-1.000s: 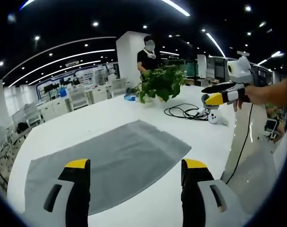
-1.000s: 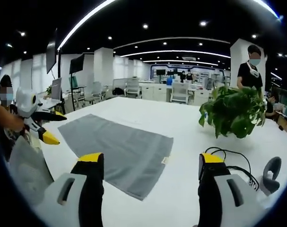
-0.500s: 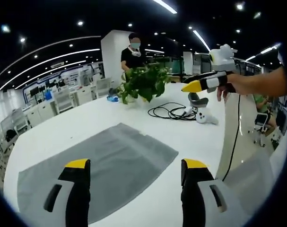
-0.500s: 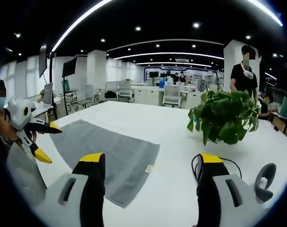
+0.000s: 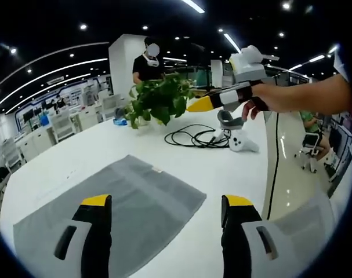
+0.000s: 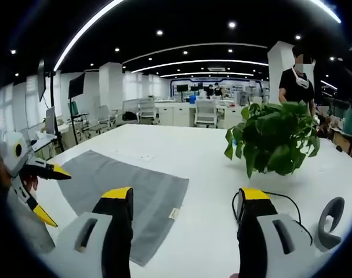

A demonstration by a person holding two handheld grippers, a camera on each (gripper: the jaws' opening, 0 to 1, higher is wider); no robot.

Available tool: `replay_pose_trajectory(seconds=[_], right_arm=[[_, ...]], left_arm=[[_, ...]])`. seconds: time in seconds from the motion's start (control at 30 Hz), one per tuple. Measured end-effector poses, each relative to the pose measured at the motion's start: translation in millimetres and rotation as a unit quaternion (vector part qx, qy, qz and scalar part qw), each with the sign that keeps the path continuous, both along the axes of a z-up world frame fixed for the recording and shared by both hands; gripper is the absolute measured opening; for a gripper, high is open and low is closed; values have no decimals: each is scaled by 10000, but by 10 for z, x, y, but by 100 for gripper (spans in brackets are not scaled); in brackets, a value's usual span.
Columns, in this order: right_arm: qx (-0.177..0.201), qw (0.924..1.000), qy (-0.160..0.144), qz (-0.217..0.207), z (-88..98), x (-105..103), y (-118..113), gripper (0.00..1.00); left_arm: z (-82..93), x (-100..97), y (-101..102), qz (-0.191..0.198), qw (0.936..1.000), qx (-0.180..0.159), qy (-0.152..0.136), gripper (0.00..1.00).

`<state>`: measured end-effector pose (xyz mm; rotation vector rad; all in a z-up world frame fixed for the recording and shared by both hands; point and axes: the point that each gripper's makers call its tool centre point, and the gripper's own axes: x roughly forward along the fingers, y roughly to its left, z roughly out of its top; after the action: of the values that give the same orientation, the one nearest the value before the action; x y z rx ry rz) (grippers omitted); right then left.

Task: Fold the towel on the table until its edges align and the towel forms a compact rectangular stack.

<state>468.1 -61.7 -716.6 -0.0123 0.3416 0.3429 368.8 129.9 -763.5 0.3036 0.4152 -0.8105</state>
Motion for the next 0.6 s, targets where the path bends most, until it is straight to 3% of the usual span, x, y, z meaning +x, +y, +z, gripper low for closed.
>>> replay_pose_trajectory(seconds=[0.3, 0.6], right_arm=[[199, 9997, 79, -124, -123, 330, -29, 69], [146, 9992, 365, -23, -362, 649, 87, 65]], left_arm=[[-125, 38, -319, -418, 9989, 163, 120, 77], [-335, 141, -480, -603, 9974, 275, 297, 69]])
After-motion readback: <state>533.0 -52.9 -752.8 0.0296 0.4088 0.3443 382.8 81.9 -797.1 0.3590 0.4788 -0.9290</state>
